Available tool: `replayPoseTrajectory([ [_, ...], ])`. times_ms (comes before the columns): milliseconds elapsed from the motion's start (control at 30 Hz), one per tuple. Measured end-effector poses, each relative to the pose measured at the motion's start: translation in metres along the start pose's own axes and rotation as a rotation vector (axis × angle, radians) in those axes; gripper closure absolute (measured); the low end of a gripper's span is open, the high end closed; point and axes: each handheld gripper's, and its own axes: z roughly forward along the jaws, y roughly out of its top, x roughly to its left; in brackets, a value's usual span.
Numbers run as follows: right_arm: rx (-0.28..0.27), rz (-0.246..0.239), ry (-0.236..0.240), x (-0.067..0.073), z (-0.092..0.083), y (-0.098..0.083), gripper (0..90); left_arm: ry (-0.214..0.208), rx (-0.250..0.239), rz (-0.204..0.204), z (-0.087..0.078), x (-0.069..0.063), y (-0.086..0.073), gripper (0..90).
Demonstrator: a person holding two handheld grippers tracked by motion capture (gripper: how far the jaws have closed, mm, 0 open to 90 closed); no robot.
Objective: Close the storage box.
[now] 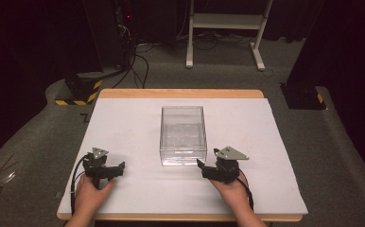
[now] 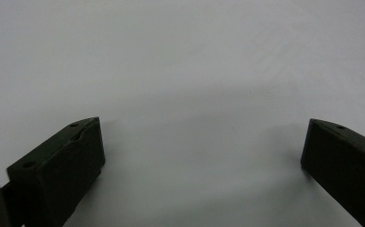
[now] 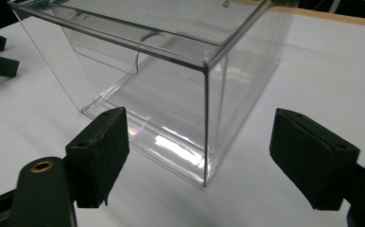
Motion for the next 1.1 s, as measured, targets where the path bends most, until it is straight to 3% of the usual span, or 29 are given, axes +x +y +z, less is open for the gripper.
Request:
replayPoseTrajectory([
  [267, -0.002, 0.019, -0.044, -0.021, -0.021, -0.012, 21.9, 0.000, 0.002, 0.001, 0.000, 0.000, 0.000, 0.6],
  [600, 0.038, 0.080, -0.156, -0.065, -0.045, -0.042, 23.0, 0.000, 0.001, 0.001, 0.000, 0.000, 0.000, 0.6],
  [767, 0.071, 0.083, -0.211, -0.081, -0.050, -0.056, 24.0, 0.000, 0.001, 0.001, 0.000, 0.000, 0.000, 0.6],
  [900, 0.102, 0.082, -0.232, -0.085, -0.048, -0.064, 25.3, -0.001, 0.000, -0.001, 0.000, 0.000, 0.000, 0.6],
  [1100, 0.140, -0.005, -0.249, -0.076, -0.044, -0.064, 29.1, 0.000, 0.001, 0.001, 0.000, 0.000, 0.000, 0.6],
])
